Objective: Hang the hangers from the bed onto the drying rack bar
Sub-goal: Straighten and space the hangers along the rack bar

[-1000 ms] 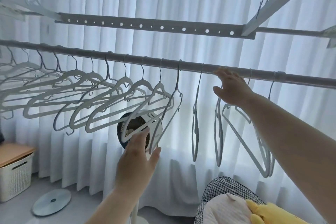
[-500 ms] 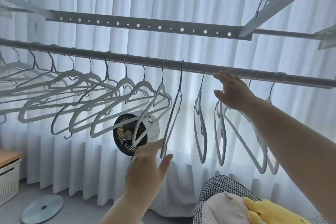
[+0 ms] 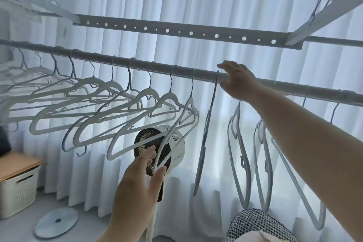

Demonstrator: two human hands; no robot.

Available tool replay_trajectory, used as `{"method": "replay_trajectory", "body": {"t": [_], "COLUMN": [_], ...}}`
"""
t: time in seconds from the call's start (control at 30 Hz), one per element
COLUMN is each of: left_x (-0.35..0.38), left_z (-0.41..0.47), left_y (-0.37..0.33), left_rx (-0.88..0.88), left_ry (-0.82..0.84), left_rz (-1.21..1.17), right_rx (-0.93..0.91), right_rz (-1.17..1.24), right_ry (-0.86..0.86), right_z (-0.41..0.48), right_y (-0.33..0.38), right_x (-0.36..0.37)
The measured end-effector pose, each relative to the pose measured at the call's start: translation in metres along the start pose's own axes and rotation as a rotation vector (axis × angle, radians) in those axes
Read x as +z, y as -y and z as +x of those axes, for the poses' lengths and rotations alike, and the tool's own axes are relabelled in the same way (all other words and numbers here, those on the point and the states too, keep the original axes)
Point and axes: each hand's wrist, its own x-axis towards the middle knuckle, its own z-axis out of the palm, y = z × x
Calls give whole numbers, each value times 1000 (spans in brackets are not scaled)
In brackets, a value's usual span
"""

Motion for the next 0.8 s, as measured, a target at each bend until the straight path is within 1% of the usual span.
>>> {"method": "replay_trajectory", "body": {"t": [0.17, 0.3, 0.43, 0.53, 0.63, 0.73, 0.8], "left_x": [-1, -2, -2, 1, 4, 8, 11], "left_z": [10, 10, 5, 4, 7, 9, 10], "left_y": [14, 12, 11, 9, 6, 5, 8], "left_rx": [-19, -47, -20, -15, -17, -57, -53], "left_ry": [44, 43, 56, 58, 84, 130, 165], "left_rz": [7, -2, -13, -71, -158, -230, -250], "right_rx": [-117, -118, -150, -172, -187, -193, -187], "right_rz": [15, 21, 25, 23, 10, 18, 22], "right_ry": [41, 62, 29, -2, 4, 1, -2], "right_z": [37, 58, 65, 67, 68, 67, 66], "right_y": [19, 23, 23, 23, 23, 22, 23], "right_x": [20, 26, 30, 33, 32, 30, 30]}}
